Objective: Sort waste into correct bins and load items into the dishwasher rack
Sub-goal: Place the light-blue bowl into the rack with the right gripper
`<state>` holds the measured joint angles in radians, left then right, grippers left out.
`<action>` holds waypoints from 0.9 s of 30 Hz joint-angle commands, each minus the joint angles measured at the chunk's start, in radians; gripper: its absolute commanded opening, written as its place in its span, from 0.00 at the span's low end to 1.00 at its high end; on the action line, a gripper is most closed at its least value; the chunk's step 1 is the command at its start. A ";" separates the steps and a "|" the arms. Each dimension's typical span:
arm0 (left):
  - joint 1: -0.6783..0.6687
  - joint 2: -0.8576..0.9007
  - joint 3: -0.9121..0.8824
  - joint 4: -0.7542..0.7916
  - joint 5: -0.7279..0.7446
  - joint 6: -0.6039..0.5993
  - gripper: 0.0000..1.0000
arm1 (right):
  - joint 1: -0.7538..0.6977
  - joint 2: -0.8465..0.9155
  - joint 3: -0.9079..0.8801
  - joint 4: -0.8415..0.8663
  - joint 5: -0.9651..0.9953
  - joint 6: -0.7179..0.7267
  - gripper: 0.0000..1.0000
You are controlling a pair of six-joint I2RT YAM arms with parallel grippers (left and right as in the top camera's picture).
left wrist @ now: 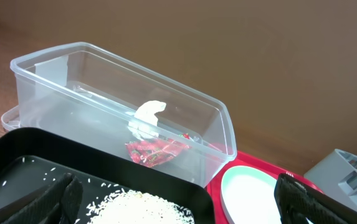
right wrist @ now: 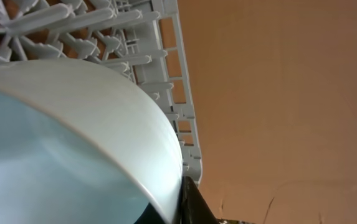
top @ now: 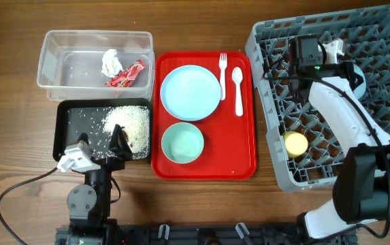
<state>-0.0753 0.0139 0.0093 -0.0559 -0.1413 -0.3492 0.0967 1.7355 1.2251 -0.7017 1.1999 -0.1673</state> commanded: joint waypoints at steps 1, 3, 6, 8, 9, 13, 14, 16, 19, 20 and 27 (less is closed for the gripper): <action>0.010 -0.007 -0.003 0.000 -0.016 0.002 1.00 | 0.018 0.013 -0.006 -0.018 -0.164 -0.045 0.15; 0.010 -0.007 -0.003 -0.001 -0.017 0.002 1.00 | 0.018 0.013 -0.006 -0.027 -0.169 -0.041 0.04; 0.010 -0.007 -0.003 0.000 -0.016 0.002 1.00 | 0.017 0.013 -0.006 -0.026 -0.124 0.010 0.04; 0.010 -0.007 -0.003 -0.001 -0.016 0.002 1.00 | 0.015 0.013 -0.006 -0.023 -0.085 0.066 0.04; 0.010 -0.007 -0.003 0.000 -0.016 0.002 1.00 | 0.011 0.013 -0.006 -0.019 -0.085 0.066 0.04; 0.010 -0.007 -0.003 -0.001 -0.016 0.002 1.00 | -0.012 0.013 -0.006 0.012 -0.068 0.065 0.04; 0.010 -0.007 -0.003 -0.001 -0.016 0.002 1.00 | -0.017 0.013 -0.005 0.027 -0.066 0.062 0.04; 0.010 -0.007 -0.003 0.000 -0.016 0.002 1.00 | -0.018 0.013 0.000 0.044 -0.073 0.062 0.04; 0.010 -0.007 -0.003 0.000 -0.016 0.002 1.00 | -0.018 0.013 0.000 0.045 -0.097 0.066 0.04; 0.010 -0.007 -0.003 0.000 -0.016 0.002 1.00 | -0.018 0.013 0.000 0.051 -0.101 0.066 0.04; 0.010 -0.007 -0.003 -0.001 -0.016 0.002 1.00 | -0.029 0.013 0.000 0.148 -0.096 0.021 0.04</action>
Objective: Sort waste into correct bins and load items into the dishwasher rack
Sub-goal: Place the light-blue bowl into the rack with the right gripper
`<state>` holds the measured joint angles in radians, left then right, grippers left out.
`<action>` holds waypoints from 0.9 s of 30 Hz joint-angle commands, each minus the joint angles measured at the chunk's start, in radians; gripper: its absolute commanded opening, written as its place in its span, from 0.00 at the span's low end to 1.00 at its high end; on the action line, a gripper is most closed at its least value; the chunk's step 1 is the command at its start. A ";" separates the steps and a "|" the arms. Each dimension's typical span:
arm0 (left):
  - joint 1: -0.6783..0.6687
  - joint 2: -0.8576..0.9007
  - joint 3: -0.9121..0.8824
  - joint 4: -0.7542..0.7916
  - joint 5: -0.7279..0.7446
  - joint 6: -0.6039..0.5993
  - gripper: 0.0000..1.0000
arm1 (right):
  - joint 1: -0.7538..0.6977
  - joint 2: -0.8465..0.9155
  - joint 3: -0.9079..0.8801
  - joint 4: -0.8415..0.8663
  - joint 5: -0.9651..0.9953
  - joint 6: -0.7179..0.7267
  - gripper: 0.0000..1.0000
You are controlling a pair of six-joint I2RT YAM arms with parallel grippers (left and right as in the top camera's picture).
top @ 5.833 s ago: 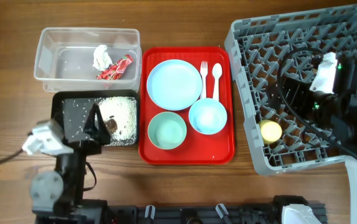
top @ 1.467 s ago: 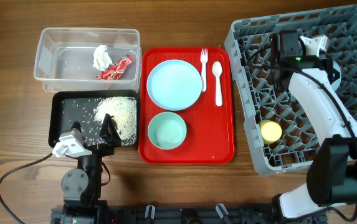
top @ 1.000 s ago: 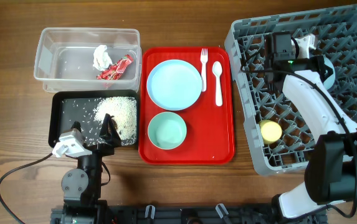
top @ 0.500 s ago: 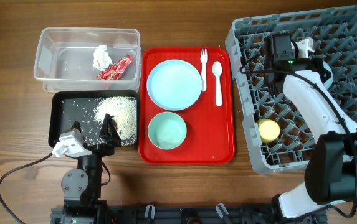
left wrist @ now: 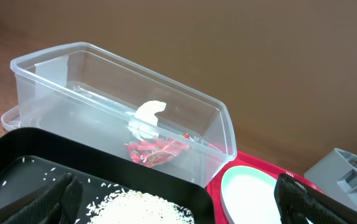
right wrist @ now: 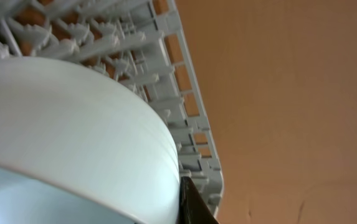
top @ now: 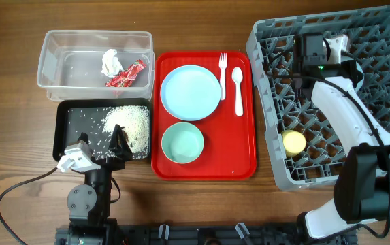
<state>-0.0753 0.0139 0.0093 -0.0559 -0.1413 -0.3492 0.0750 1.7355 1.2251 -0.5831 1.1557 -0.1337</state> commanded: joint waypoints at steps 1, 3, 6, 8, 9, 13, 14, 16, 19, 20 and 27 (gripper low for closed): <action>0.010 -0.007 -0.003 -0.001 -0.016 0.002 1.00 | -0.014 0.013 0.000 0.041 -0.051 -0.027 0.04; 0.010 -0.007 -0.003 0.000 -0.016 0.002 1.00 | -0.028 0.013 0.000 0.048 -0.047 -0.040 0.05; 0.010 -0.007 -0.003 0.000 -0.016 0.002 1.00 | -0.031 0.013 0.000 0.004 -0.048 -0.006 0.05; 0.010 -0.007 -0.003 -0.001 -0.017 0.002 1.00 | -0.032 0.013 0.000 -0.017 -0.048 0.020 0.04; 0.010 -0.007 -0.003 0.000 -0.016 0.002 1.00 | -0.034 0.013 0.000 -0.016 -0.048 0.016 0.04; 0.010 -0.007 -0.003 0.000 -0.016 0.002 1.00 | -0.035 0.013 -0.001 -0.031 -0.048 0.007 0.04; 0.010 -0.007 -0.003 -0.001 -0.016 0.002 1.00 | -0.038 0.013 -0.001 -0.016 -0.048 -0.006 0.04; 0.010 -0.007 -0.003 0.000 -0.016 0.002 1.00 | -0.050 0.013 0.000 0.029 -0.032 -0.045 0.04; 0.010 -0.007 -0.003 0.000 -0.016 0.002 1.00 | -0.051 0.013 -0.001 0.099 0.001 -0.081 0.04; 0.010 -0.007 -0.003 -0.001 -0.016 0.002 1.00 | -0.051 0.013 0.000 0.128 0.001 -0.105 0.04; 0.010 -0.007 -0.003 0.000 -0.016 0.002 1.00 | -0.043 0.023 -0.010 0.084 -0.011 -0.168 0.04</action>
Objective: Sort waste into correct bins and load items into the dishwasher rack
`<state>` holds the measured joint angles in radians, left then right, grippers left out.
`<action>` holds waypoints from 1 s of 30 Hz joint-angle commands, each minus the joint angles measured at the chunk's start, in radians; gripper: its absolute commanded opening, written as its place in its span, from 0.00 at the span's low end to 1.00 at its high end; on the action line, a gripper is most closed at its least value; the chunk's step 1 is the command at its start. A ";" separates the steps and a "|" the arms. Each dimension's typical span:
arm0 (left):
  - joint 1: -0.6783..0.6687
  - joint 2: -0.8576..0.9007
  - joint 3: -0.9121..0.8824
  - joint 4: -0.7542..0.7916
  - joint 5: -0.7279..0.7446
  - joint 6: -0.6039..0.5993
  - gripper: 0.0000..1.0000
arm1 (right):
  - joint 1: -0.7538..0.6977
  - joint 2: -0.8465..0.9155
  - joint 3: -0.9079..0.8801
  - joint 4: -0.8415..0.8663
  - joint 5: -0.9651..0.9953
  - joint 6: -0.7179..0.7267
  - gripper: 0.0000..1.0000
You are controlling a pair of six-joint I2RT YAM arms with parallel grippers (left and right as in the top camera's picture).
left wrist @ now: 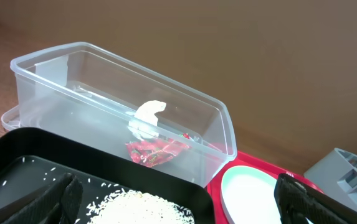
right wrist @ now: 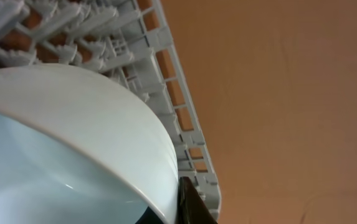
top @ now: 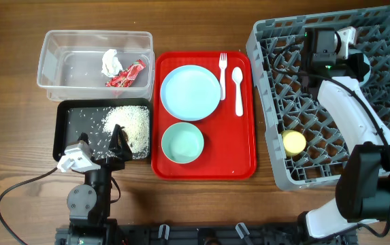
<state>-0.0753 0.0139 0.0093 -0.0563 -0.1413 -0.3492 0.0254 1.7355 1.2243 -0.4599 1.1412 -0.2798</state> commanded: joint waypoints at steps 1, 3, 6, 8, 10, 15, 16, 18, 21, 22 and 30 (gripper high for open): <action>0.010 -0.007 -0.003 0.000 -0.016 0.002 1.00 | 0.008 0.025 -0.014 -0.055 0.004 -0.002 0.04; 0.010 -0.007 -0.003 0.000 -0.016 0.002 1.00 | 0.023 0.026 -0.032 -0.069 0.004 0.002 0.05; 0.010 -0.007 -0.003 0.000 -0.016 0.002 1.00 | 0.054 0.026 -0.048 -0.076 0.003 -0.001 0.06; 0.010 -0.007 -0.003 0.000 -0.016 0.002 1.00 | 0.086 0.026 -0.048 -0.107 0.004 -0.008 0.09; 0.010 -0.007 -0.003 0.000 -0.016 0.002 1.00 | 0.109 0.026 -0.048 -0.149 0.001 -0.006 0.13; 0.010 -0.007 -0.003 0.000 -0.016 0.002 1.00 | 0.144 0.025 -0.048 -0.198 -0.034 -0.006 0.42; 0.010 -0.007 -0.003 0.000 -0.016 0.002 1.00 | 0.155 0.021 -0.048 -0.199 -0.034 -0.005 0.49; 0.010 -0.007 -0.003 0.000 -0.016 0.002 1.00 | 0.178 0.012 -0.047 -0.193 -0.035 -0.005 0.63; 0.010 -0.007 -0.003 0.000 -0.016 0.002 1.00 | 0.232 -0.021 -0.040 -0.182 -0.090 -0.005 0.70; 0.010 -0.007 -0.003 0.000 -0.016 0.002 1.00 | 0.257 -0.039 -0.028 -0.184 -0.130 0.002 0.72; 0.010 -0.007 -0.003 0.000 -0.016 0.002 1.00 | 0.386 -0.174 0.185 -0.469 -1.200 0.273 0.69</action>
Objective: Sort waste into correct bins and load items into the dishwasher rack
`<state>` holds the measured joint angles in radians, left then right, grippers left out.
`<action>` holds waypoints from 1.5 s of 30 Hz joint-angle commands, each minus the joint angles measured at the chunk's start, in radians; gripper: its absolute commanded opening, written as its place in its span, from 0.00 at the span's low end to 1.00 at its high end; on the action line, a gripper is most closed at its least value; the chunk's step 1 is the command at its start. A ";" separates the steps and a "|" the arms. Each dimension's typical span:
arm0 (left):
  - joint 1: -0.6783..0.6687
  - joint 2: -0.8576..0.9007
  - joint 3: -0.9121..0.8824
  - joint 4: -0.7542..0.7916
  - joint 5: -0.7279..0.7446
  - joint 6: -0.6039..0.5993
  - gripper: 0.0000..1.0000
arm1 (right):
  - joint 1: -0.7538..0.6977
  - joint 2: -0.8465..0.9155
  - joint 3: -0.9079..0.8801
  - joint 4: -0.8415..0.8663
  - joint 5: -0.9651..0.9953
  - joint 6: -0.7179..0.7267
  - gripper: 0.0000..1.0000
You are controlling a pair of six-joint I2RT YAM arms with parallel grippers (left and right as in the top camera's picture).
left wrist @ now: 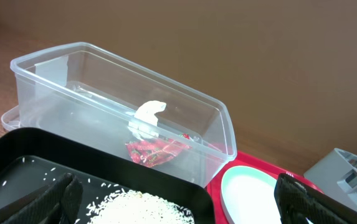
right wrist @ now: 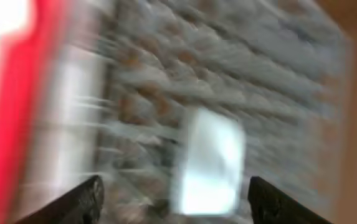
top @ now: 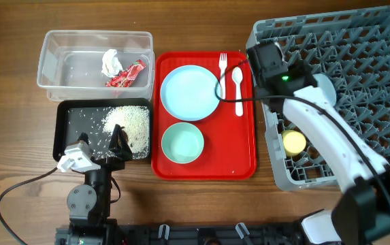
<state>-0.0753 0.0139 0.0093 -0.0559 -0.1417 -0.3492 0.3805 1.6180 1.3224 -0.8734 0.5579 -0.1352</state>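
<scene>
A red tray holds a pale blue plate, a green bowl, a white fork and a white spoon. In the grey dishwasher rack a pale blue bowl stands on edge among the tines, also visible as the bowl beside my right arm. My right gripper is open and empty over the rack's left edge; its view is blurred. My left gripper rests open over the rice in the black tray.
A clear bin at the back left holds a crumpled tissue and a red wrapper. A yellow cup sits in the rack's near left part. The plate borders the left gripper's right finger.
My right gripper has let go of the pale blue bowl, which now stands in the rack, and has moved left to the rack's edge by the red tray. The left arm has not moved.
My right gripper was shut on the pale blue bowl over the rack's back middle at all three earlier moments, shifting slightly toward the back right. Now the bowl stands in the rack and the gripper is open at the rack's left side. The left gripper stayed still.
</scene>
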 commanded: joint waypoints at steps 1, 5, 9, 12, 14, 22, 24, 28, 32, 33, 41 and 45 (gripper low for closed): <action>0.010 -0.007 -0.003 0.000 -0.016 0.002 1.00 | 0.042 -0.065 0.092 -0.063 -0.748 0.142 0.73; 0.010 -0.007 -0.003 0.000 -0.016 0.002 1.00 | 0.103 -0.066 0.091 -0.039 -1.156 0.237 0.72; 0.010 -0.007 -0.003 0.000 -0.016 0.002 1.00 | 0.235 -0.032 0.089 -0.063 -0.934 0.366 0.72; 0.010 -0.007 -0.003 0.000 -0.016 0.002 1.00 | 0.308 0.028 0.089 -0.104 -0.628 0.470 0.70; 0.010 -0.007 -0.003 0.000 -0.016 0.002 1.00 | 0.316 0.092 0.074 -0.092 -0.614 0.475 0.61; 0.010 -0.007 -0.003 -0.001 -0.016 0.002 1.00 | 0.316 0.335 0.057 -0.084 -0.685 0.389 0.55; 0.010 -0.007 -0.003 -0.001 -0.016 0.002 1.00 | 0.316 0.388 0.057 -0.076 -0.685 0.389 0.43; 0.010 -0.007 -0.003 -0.001 -0.016 0.002 1.00 | 0.316 0.433 0.057 -0.090 -0.658 0.408 0.04; 0.010 -0.007 -0.003 0.000 -0.016 0.002 1.00 | 0.316 0.349 0.058 -0.113 -0.552 0.430 0.04; 0.010 -0.007 -0.003 -0.001 -0.016 0.002 1.00 | 0.316 0.314 0.058 -0.121 -0.510 0.430 0.04; 0.010 -0.007 -0.003 0.000 -0.016 0.002 1.00 | 0.246 -0.116 0.058 -0.146 -0.018 0.484 0.05; 0.010 -0.007 -0.003 0.000 -0.016 0.002 1.00 | 0.069 -0.245 0.058 -0.140 0.405 0.539 0.04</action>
<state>-0.0753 0.0139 0.0093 -0.0559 -0.1413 -0.3492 0.5674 1.4281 1.3769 -1.0107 0.5419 0.3317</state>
